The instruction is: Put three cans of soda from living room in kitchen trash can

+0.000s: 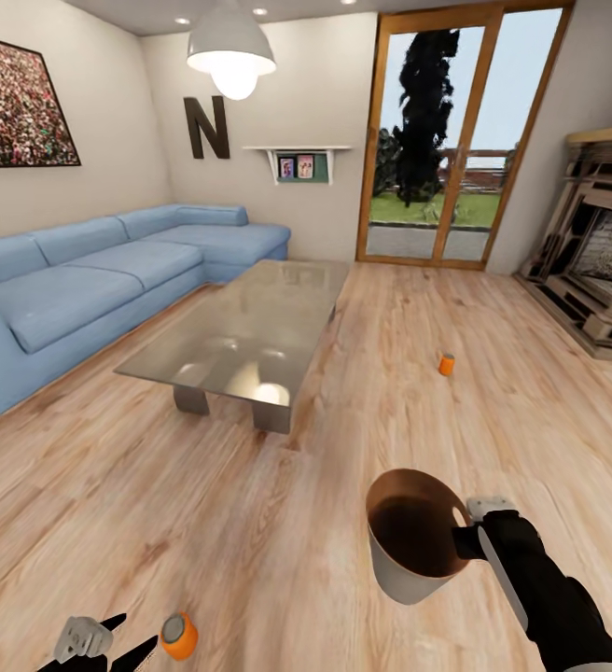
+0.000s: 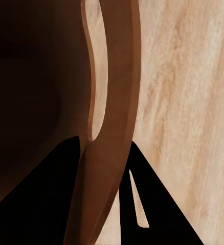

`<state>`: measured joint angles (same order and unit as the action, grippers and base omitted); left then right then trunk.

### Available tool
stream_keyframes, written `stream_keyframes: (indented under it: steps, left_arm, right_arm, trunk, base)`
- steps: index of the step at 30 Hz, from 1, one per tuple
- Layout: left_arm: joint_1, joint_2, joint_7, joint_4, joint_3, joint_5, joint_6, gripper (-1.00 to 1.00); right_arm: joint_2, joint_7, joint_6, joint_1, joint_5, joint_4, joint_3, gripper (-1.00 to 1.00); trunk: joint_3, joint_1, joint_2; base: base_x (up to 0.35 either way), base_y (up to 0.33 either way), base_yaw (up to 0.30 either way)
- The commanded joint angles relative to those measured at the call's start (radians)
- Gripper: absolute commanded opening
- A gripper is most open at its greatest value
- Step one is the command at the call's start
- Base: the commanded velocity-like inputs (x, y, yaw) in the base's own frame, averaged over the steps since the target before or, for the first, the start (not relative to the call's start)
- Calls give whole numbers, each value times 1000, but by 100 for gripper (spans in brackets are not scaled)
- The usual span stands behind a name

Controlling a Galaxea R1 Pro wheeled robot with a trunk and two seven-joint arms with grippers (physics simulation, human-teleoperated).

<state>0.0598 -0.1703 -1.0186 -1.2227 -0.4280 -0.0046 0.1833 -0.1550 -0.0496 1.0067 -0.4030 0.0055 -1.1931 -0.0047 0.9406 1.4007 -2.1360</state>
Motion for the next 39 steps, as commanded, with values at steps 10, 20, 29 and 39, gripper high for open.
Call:
stream_keyframes:
  steps: [10, 20, 29, 39]
  left_arm:
    - [0, 0, 1, 9, 0, 0, -1, 100]
    - [0, 15, 224, 84, 16, 3, -8, 100]
    - [-21, 114, 810, 172, 196, 4, -55, 100]
    - [-329, 115, 958, 615, 276, 0, -84, 100]
  right_arm:
    - [0, 0, 0, 0, -7, 0, 0, -100]
    - [-1, 0, 0, 0, -9, -3, -1, -100]
    - [3, 0, 0, 0, -11, -3, 6, -100]
    - [4, 0, 0, 0, -10, -3, 8, -100]
  trunk:
    - [0, 0, 0]
    - [0, 0, 0]
    - [0, 0, 0]
    - [0, 0, 0]
  base:
    - [208, 54, 0]
    - [16, 3, 0]
    - [0, 0, 0]
    - [0, 0, 0]
